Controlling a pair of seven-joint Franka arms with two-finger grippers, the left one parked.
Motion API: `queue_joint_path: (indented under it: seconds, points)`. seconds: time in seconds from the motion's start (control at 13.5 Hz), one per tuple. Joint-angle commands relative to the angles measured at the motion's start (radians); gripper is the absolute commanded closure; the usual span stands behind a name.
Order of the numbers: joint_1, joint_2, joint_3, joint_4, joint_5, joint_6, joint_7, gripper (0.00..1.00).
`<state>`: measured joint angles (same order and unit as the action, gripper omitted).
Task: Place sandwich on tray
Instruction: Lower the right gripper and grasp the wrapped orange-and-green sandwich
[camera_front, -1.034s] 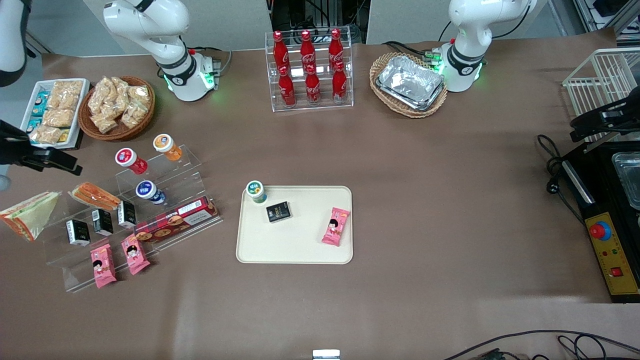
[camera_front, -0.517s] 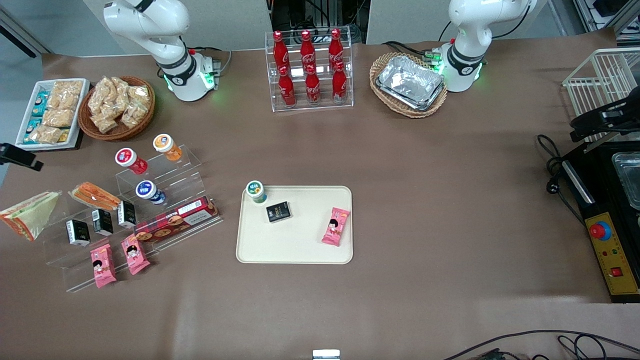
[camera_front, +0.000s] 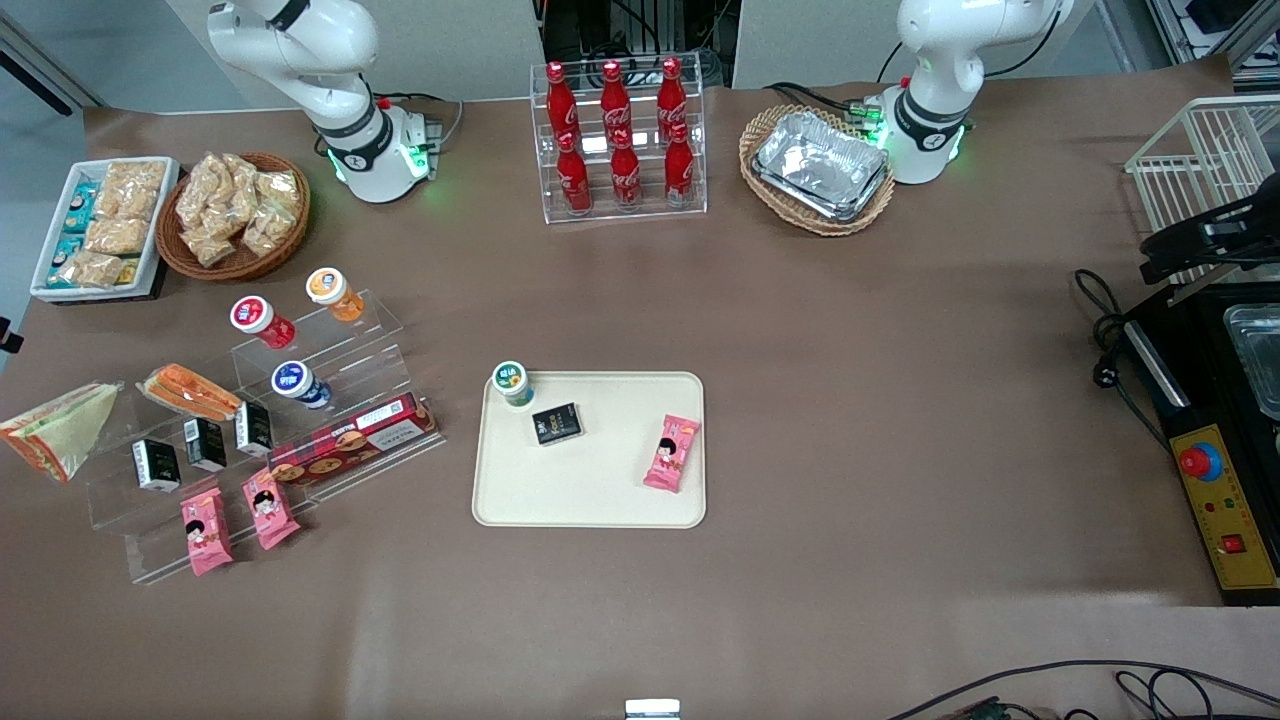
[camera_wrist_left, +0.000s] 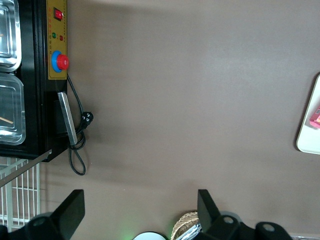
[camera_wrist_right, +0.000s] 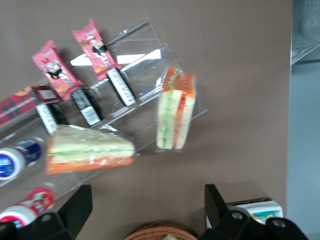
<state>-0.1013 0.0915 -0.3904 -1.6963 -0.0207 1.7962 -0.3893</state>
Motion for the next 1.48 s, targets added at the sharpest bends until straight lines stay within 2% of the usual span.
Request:
queue_joint_path:
  seconds: [0.0,0.74,1.4]
  points:
    - [-0.041,0.062,-0.001,-0.034,-0.008,0.116,-0.097,0.0]
    - [-0.051,0.099,-0.001,-0.181,-0.004,0.385,-0.112,0.0]
    - [-0.051,0.168,0.001,-0.207,0.004,0.477,-0.126,0.0]
